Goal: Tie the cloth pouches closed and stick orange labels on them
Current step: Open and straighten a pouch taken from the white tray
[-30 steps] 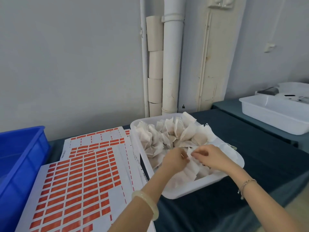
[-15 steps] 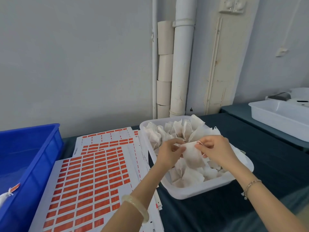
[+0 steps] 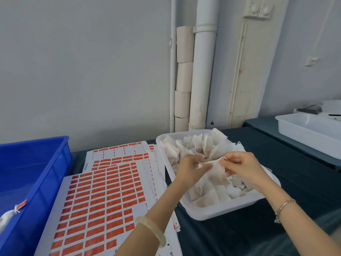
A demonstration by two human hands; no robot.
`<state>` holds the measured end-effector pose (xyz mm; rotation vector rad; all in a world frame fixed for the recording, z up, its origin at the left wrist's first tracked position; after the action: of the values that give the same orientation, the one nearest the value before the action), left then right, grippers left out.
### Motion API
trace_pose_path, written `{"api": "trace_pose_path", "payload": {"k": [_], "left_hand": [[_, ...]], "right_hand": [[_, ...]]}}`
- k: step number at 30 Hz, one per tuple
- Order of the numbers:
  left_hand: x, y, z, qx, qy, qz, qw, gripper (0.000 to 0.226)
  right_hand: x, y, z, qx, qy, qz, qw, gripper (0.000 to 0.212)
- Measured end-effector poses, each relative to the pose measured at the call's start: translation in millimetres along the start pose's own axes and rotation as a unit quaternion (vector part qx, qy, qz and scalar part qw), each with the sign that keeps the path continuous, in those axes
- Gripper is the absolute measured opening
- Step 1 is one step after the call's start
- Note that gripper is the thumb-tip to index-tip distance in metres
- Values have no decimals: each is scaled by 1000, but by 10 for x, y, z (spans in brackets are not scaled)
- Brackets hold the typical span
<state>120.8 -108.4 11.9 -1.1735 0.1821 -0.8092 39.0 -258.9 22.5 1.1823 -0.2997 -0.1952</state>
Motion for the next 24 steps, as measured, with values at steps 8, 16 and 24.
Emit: {"api": "trace_pose_path", "payload": {"k": [8, 16, 24], "left_hand": [[-316, -101, 234, -83, -60, -15, 995, 5], [-902, -9, 963, -99, -145, 20, 984, 10], [-1495, 218, 1731, -86, -253, 109, 957, 8]], "right_hand": [[-138, 411, -240, 98, 27, 70, 992, 11], [-117, 847, -1179, 142, 93, 106, 980, 6], [-159, 1244, -2050, -22, 90, 199, 976, 4]]}}
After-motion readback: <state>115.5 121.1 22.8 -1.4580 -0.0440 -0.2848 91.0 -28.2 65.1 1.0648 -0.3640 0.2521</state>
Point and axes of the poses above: each hand's wrist, its own x-axis towards the middle knuckle, its own z-axis out of the back of the hand, y = z × x, the point moved 10 cm from there along x, towards the middle knuckle, and after that the axes turned 8 degrees about y, right-handed, at the moved point
